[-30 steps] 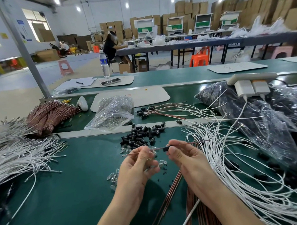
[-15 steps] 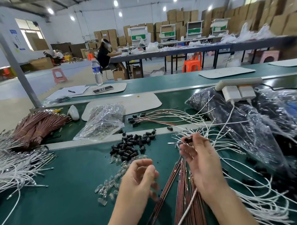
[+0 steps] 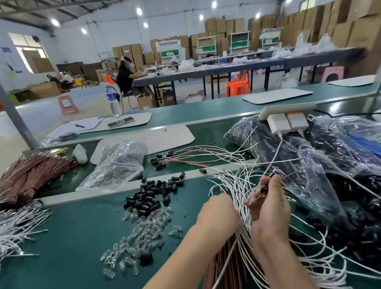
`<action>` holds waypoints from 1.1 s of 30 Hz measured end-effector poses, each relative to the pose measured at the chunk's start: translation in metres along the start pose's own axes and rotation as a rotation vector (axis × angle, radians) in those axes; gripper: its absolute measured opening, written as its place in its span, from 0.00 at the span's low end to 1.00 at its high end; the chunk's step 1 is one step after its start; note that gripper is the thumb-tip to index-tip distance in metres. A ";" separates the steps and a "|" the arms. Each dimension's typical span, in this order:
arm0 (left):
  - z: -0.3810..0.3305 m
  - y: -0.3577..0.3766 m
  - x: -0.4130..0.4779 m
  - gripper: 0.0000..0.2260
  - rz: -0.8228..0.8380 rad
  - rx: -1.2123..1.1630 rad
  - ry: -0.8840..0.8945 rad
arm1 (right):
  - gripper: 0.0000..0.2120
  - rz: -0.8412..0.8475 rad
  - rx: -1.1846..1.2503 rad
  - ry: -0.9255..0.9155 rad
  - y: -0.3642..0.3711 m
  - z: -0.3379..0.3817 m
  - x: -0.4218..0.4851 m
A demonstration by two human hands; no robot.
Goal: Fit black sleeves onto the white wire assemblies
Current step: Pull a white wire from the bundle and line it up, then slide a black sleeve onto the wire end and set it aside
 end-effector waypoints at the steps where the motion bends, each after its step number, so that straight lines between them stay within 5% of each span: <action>1: 0.002 0.003 0.002 0.14 0.042 -0.058 -0.011 | 0.15 -0.002 -0.001 0.001 -0.001 0.000 0.000; 6: 0.010 -0.018 -0.011 0.13 -0.039 -0.344 0.041 | 0.15 0.021 -0.009 0.021 0.003 0.000 -0.003; 15: 0.110 -0.141 -0.095 0.09 -0.678 -1.002 0.192 | 0.13 0.326 0.051 0.150 0.033 -0.008 -0.021; 24: 0.276 -0.103 -0.138 0.09 -0.836 -1.428 -0.199 | 0.13 0.583 -0.276 0.212 0.064 -0.033 -0.053; 26: 0.296 -0.087 -0.150 0.12 -0.818 -1.284 -0.316 | 0.15 0.592 -0.286 0.220 0.065 -0.036 -0.056; 29: 0.297 -0.082 -0.166 0.18 -0.763 -0.584 -0.461 | 0.16 0.562 -0.249 0.270 0.063 -0.041 -0.055; 33: 0.230 -0.076 -0.156 0.07 -0.716 -0.189 -0.086 | 0.12 0.526 -0.126 0.343 0.061 -0.043 -0.052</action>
Point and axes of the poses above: each hand's wrist, its own x-axis towards the middle knuckle, its own y-axis out of the palm, z = x × y, the point moved 7 cm from there along x, towards the middle knuckle, and after that the axes turned 7 degrees about z, right-handed, at the moved point
